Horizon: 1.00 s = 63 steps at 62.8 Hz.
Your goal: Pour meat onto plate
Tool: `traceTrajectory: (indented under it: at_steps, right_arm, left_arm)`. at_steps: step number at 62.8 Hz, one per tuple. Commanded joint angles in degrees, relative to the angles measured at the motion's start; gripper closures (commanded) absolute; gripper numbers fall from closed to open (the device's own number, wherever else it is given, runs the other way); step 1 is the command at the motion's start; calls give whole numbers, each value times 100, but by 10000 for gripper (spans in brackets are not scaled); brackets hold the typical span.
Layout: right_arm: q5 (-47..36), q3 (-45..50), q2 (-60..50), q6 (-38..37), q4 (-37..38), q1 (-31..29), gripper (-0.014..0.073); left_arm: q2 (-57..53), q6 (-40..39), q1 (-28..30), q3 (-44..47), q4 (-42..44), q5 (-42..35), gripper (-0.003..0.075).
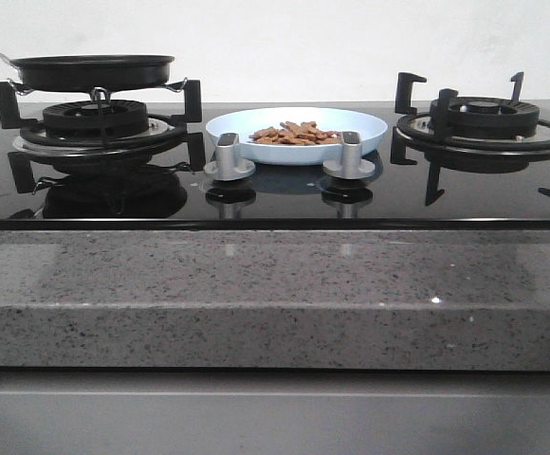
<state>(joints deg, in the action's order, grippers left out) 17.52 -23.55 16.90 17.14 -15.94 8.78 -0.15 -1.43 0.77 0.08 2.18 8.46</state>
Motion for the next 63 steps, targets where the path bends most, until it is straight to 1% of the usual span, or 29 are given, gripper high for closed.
traceTrajectory:
  at_steps: [1, 40, 43, 45, 47, 53, 57, 63]
  right_arm:
    - [-463, -146, 48, 47, 3, 3, 652]
    - [-463, -139, 48, 47, 8, 3, 652]
    - [-535, -99, 48, 41, 19, 3, 652]
    - [-765, 4, 48, 14, 75, -33, 652]
    - [-964, 102, 48, -126, 193, -90, 652]
    - [-1534, 454, -4, -875, 730, -254, 652]
    - [-1752, 762, -128, -1282, 987, -289, 652]
    - [-1943, 1206, -379, -1656, 1048, -385, 652]
  left_arm:
    - [-96, -41, 7, 47, -51, -439, 741]
    - [-96, -41, 7, 47, -51, -439, 741]
    - [-96, -41, 7, 47, -51, -439, 741]
    - [-96, -41, 7, 47, -51, -439, 741]
    - [-96, -41, 7, 47, -51, -439, 741]
    - [-96, -41, 7, 47, -51, -439, 741]
    - [-96, -41, 7, 47, -51, -439, 741]
    - [-96, -41, 7, 47, -51, -439, 741]
